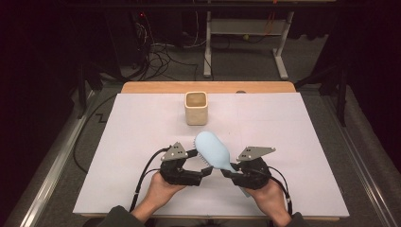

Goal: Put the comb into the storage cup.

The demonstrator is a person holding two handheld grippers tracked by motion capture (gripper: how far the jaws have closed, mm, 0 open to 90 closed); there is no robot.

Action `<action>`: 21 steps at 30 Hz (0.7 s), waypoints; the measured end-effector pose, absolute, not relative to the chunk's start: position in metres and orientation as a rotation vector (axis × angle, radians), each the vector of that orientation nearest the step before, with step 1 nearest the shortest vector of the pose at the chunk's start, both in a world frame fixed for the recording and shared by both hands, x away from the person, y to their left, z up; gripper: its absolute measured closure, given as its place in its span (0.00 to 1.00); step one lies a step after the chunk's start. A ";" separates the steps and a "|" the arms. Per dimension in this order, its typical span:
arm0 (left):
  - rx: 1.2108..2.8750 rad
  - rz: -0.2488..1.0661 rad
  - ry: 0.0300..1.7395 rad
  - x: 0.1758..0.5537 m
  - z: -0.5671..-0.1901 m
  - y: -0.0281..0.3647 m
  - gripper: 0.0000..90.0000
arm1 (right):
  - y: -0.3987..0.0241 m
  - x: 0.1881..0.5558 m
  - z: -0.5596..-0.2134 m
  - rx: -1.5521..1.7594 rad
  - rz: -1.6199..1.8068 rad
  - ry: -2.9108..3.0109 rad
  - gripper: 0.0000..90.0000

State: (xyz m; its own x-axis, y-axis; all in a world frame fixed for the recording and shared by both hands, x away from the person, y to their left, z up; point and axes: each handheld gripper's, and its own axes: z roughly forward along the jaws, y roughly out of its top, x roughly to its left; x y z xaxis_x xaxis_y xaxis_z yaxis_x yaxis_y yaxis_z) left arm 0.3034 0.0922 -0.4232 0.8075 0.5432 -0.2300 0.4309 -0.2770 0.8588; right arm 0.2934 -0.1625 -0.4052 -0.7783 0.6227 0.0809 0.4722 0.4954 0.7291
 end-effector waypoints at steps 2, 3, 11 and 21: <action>1.905 0.127 0.736 0.304 -0.423 0.092 0.21 | -0.163 0.293 -0.405 0.942 1.150 2.544 0.78; 1.902 0.125 0.736 0.304 -0.423 0.092 0.21 | -0.163 0.293 -0.405 0.942 1.152 2.543 0.78; 1.915 0.110 0.729 0.305 -0.422 0.086 0.20 | -0.162 0.293 -0.406 0.938 1.152 2.546 0.78; 1.927 0.084 0.727 0.307 -0.421 0.079 0.19 | -0.157 0.290 -0.406 0.904 1.149 2.554 0.78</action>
